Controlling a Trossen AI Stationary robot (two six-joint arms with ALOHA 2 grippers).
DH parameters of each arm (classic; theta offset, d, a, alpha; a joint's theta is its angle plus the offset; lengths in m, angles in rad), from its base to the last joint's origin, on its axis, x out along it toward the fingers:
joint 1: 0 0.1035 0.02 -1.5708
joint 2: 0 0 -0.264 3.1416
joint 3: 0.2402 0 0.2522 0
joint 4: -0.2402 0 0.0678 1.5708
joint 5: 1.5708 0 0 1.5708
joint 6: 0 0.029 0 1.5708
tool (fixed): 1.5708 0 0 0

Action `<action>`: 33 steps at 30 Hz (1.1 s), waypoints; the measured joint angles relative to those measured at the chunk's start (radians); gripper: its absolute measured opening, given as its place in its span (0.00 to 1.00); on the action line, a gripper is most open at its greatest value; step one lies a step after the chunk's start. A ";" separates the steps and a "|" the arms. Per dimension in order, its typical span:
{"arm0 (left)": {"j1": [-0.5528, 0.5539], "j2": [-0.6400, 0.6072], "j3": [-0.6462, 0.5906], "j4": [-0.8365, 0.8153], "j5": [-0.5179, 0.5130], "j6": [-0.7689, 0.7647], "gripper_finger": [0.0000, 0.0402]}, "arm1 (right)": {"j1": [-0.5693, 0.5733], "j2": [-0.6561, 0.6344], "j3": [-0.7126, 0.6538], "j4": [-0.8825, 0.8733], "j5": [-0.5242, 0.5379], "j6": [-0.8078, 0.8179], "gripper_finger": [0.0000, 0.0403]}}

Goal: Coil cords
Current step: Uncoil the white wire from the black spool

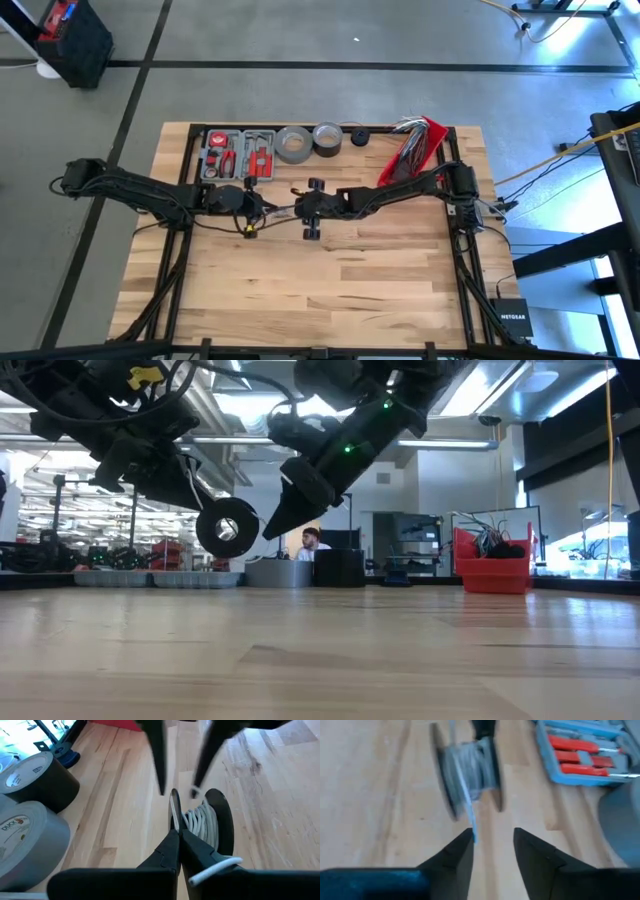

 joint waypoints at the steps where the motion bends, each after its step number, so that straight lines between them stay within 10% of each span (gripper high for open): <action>1: 0.000 0.000 0.000 0.000 0.000 0.000 0.01 | -0.001 0.000 0.000 0.001 -0.009 -0.010 0.34; 9: 0.000 0.000 0.000 0.000 0.000 0.000 0.01 | 0.003 -0.002 0.000 0.004 -0.004 -0.114 0.02; 16: 0.000 0.000 0.000 0.000 -0.025 0.000 0.01 | 0.045 -0.066 0.000 0.024 0.109 -0.148 0.03; 33: 0.000 -0.135 0.000 0.062 -0.146 -0.045 0.01 | 0.059 -0.081 0.001 -0.020 -0.106 -0.039 0.02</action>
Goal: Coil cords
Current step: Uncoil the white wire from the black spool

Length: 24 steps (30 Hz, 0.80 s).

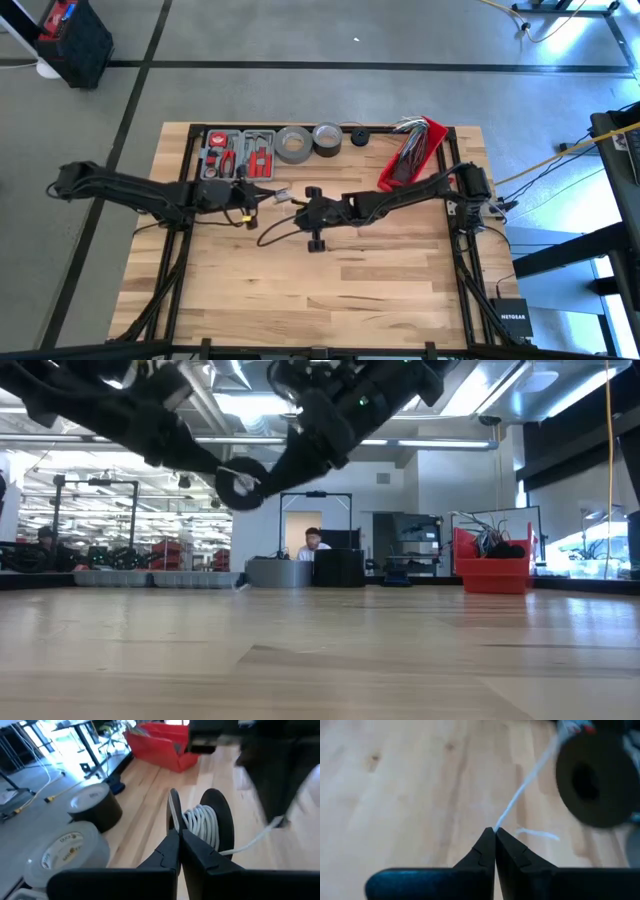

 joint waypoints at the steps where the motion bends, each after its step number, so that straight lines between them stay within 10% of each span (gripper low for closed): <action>1: 0.000 -0.023 0.000 -0.015 0.000 0.000 0.01 | -0.006 0.000 0.000 -0.011 0.005 0.003 0.02; 13: -0.056 -0.233 0.000 -0.111 -0.001 0.008 0.01 | -0.031 0.000 0.000 -0.090 0.130 0.044 0.02; 24: -0.065 -0.268 0.000 -0.291 -0.010 0.085 0.01 | -0.029 -0.009 0.000 -0.191 0.651 0.042 0.02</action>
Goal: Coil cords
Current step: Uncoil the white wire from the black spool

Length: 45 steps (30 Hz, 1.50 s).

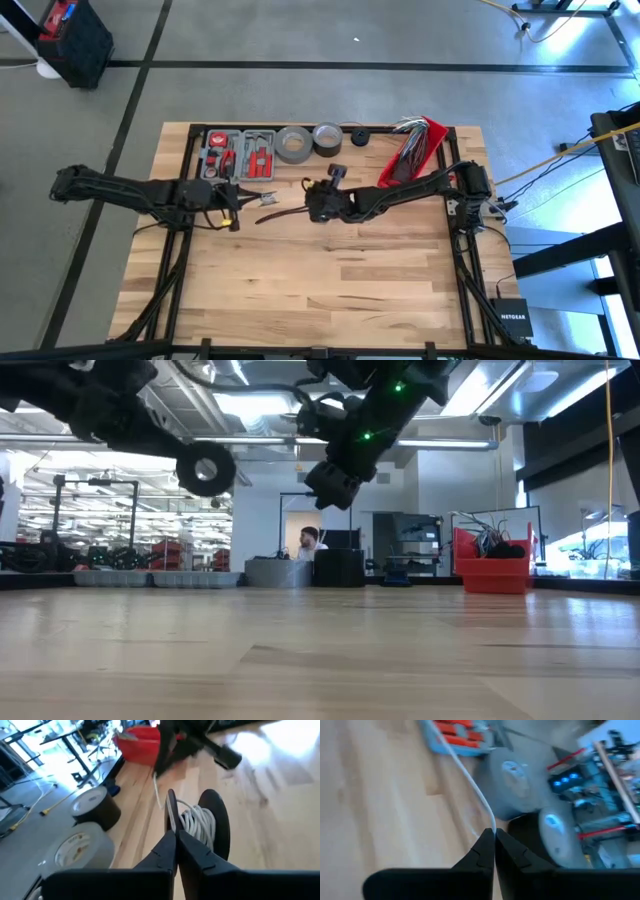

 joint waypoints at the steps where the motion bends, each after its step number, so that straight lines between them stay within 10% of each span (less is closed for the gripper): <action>1: 0.000 0.000 0.000 -0.004 -0.008 0.001 0.01 | 0.000 0.000 0.000 0.010 0.016 -0.002 0.02; 13: 0.001 0.001 0.000 -0.093 -0.211 -0.007 0.01 | 0.084 -0.005 0.165 0.068 -0.028 -0.055 0.02; 23: 0.029 0.000 0.000 -0.032 -0.247 -0.141 0.01 | 0.127 0.012 0.179 0.196 -0.726 -0.079 0.02; 26: 0.027 -0.002 0.000 0.006 -0.247 -0.142 0.01 | 0.125 0.034 0.179 0.184 -0.783 -0.077 0.02; 32: -0.006 -0.052 0.000 0.027 -0.205 -0.113 0.01 | 0.105 0.047 0.179 -0.030 -0.550 -0.036 0.02; 39: -0.042 -0.117 0.000 -0.009 -0.134 -0.093 0.01 | 0.066 0.046 0.179 -0.388 0.017 0.290 0.03; 45: -0.041 -0.123 0.000 -0.059 -0.132 -0.075 0.01 | 0.050 0.007 0.179 -0.501 0.107 0.451 0.18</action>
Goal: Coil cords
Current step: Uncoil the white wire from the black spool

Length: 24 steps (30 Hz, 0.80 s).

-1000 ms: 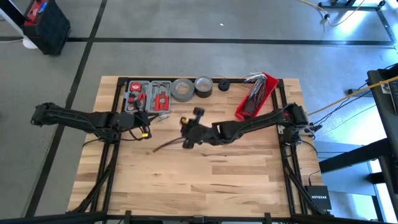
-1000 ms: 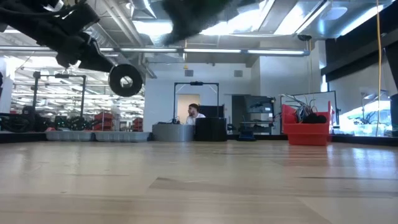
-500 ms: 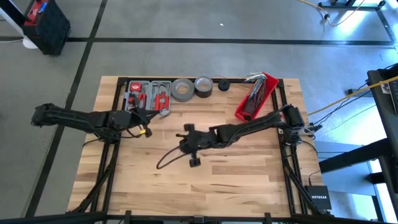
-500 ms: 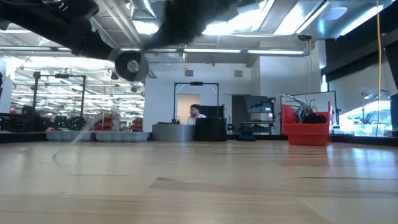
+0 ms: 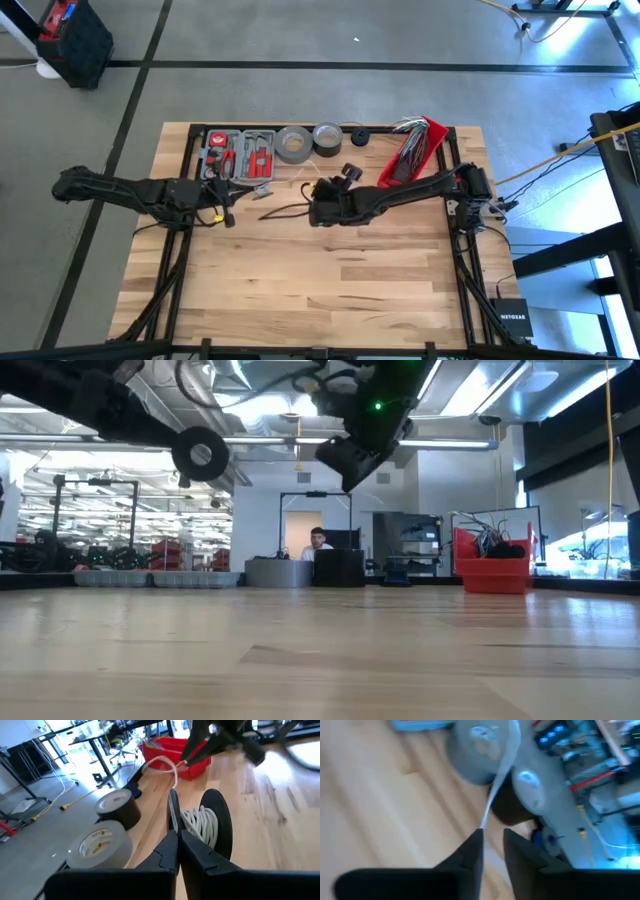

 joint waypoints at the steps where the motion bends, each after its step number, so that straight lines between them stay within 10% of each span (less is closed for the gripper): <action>1: 0.001 0.001 0.000 -0.005 0.000 0.005 0.01 | 0.003 -0.003 0.000 0.000 -0.024 -0.003 0.21; 9: 0.001 0.001 0.000 -0.005 0.000 0.009 0.01 | 0.002 -0.014 0.000 0.083 -0.419 -0.097 0.41; 24: 0.001 0.017 0.000 -0.001 0.080 0.036 0.01 | -0.005 0.051 -0.013 0.654 -0.414 -0.397 0.43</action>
